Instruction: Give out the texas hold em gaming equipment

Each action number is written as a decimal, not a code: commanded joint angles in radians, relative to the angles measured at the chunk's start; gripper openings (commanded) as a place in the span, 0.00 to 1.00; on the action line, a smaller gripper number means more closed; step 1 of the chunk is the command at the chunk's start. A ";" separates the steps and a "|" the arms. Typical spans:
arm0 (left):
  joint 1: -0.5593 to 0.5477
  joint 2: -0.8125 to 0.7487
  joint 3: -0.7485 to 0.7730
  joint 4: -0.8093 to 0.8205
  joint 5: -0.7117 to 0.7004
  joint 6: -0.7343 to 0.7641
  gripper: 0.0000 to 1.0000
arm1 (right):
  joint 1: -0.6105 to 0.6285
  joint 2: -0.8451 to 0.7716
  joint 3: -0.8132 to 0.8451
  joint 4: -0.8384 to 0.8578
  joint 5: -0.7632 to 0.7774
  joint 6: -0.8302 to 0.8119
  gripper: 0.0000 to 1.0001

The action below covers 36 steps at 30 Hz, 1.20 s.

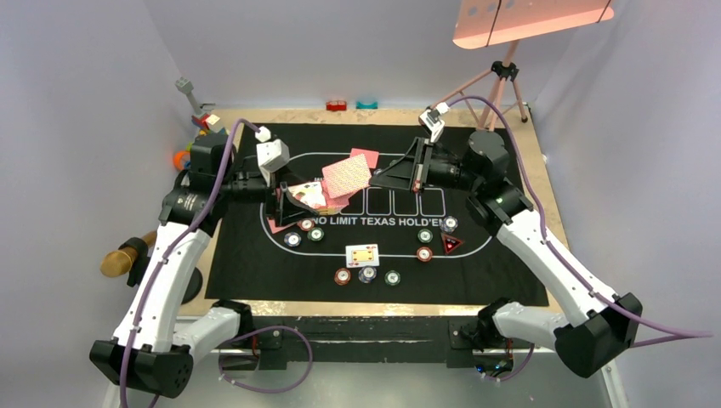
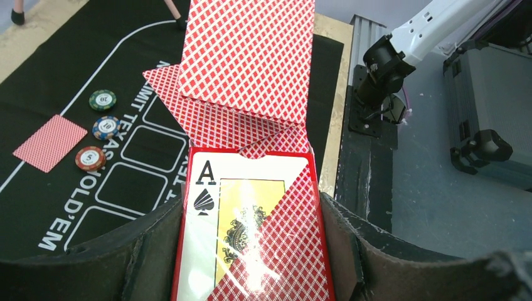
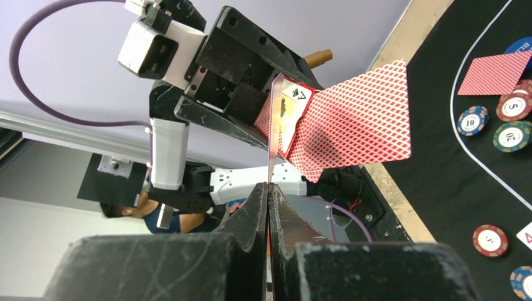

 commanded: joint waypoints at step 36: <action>0.013 -0.052 0.028 0.042 0.083 0.018 0.00 | 0.072 0.036 0.176 -0.403 0.047 -0.143 0.00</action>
